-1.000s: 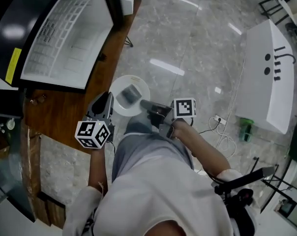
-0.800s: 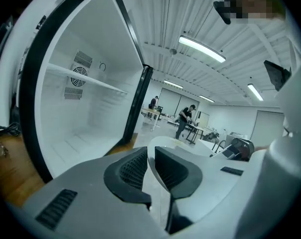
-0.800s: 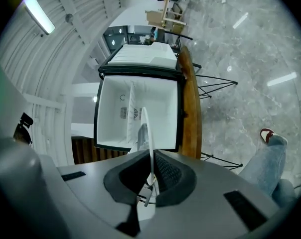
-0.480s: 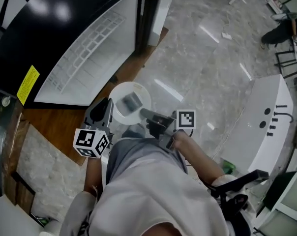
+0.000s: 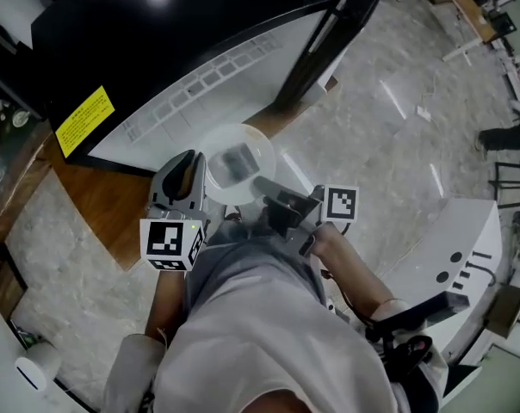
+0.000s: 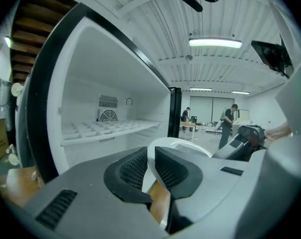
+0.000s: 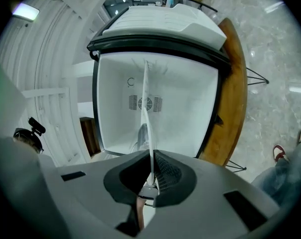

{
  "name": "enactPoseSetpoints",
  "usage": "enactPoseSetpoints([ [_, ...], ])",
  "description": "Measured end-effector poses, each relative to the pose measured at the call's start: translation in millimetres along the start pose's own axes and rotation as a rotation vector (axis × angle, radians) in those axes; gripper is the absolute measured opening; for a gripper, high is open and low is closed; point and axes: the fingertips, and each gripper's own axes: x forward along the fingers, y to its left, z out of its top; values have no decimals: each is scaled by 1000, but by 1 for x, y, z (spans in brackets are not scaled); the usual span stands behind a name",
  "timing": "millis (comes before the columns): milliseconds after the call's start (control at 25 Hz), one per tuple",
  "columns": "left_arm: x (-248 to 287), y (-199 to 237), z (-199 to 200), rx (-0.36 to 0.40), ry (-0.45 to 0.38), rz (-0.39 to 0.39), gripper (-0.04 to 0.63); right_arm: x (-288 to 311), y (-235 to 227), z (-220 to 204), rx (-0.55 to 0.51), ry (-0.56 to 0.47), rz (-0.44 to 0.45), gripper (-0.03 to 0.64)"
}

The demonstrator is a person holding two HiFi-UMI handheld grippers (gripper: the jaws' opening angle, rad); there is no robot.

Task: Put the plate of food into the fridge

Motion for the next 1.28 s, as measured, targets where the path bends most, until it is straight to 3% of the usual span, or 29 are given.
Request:
enactPoseSetpoints([
  [160,-3,16,24,-46,-57,86,60,18,20,16,-31,59,33,25],
  [400,2,31,48,8,-100,232,60,40,37,48,-44,172,53,25],
  [680,-8,30,69,32,-124,333,60,58,40,78,3,199,28,25],
  [880,34,18,60,-45,-129,304,60,84,20,123,79,180,0,25],
  [1120,44,-19,56,131,-88,244,60,107,32,120,63,190,-29,26],
  [1280,58,-27,44,152,-30,192,60,121,38,121,56,196,-34,26],
])
